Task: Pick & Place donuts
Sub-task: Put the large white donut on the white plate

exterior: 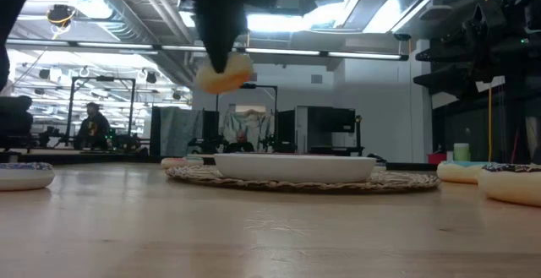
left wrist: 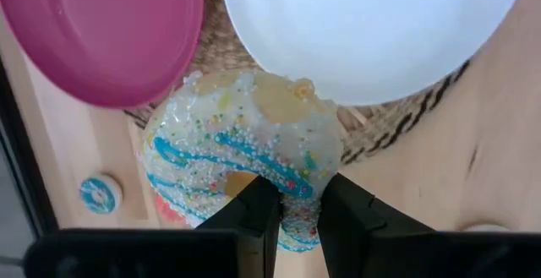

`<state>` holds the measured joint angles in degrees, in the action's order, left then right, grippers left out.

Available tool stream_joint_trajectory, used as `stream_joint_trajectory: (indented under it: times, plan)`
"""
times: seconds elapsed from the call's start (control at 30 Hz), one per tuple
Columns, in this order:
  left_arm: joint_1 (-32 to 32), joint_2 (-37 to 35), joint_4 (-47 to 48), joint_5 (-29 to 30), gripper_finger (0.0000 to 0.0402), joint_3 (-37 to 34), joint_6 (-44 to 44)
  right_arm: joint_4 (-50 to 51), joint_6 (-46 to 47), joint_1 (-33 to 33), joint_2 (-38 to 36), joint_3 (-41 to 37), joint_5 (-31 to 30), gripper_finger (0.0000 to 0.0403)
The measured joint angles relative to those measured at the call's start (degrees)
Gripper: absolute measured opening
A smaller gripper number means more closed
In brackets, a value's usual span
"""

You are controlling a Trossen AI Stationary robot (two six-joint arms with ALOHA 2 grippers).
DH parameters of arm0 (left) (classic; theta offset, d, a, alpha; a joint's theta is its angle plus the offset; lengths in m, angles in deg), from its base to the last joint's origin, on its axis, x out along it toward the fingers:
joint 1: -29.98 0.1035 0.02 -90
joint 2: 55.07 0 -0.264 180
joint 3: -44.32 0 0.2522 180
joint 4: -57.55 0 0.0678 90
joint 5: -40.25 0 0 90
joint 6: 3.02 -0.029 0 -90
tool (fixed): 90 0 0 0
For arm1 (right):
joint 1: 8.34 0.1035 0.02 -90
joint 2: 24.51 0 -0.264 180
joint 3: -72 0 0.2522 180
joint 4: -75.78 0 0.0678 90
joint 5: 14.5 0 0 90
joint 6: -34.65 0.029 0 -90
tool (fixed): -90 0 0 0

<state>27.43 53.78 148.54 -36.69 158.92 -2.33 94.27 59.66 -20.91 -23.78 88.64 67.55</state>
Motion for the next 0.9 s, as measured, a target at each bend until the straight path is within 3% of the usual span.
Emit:
stream_joint_trajectory:
  times: [0.37, 0.9]
  plan:
    - [0.5, 12.5, -0.9, 4.1, 0.0063, 9.1, -0.9, 0.0, 0.0, 0.0, 0.0, 0.0, 0.0, 0.0271]
    - [0.1, 21.0, -8.7, 6.6, 0.0063, 9.7, -9.0, 0.0, 0.0, 0.0, 0.0, 0.0, 0.0, 0.0271]
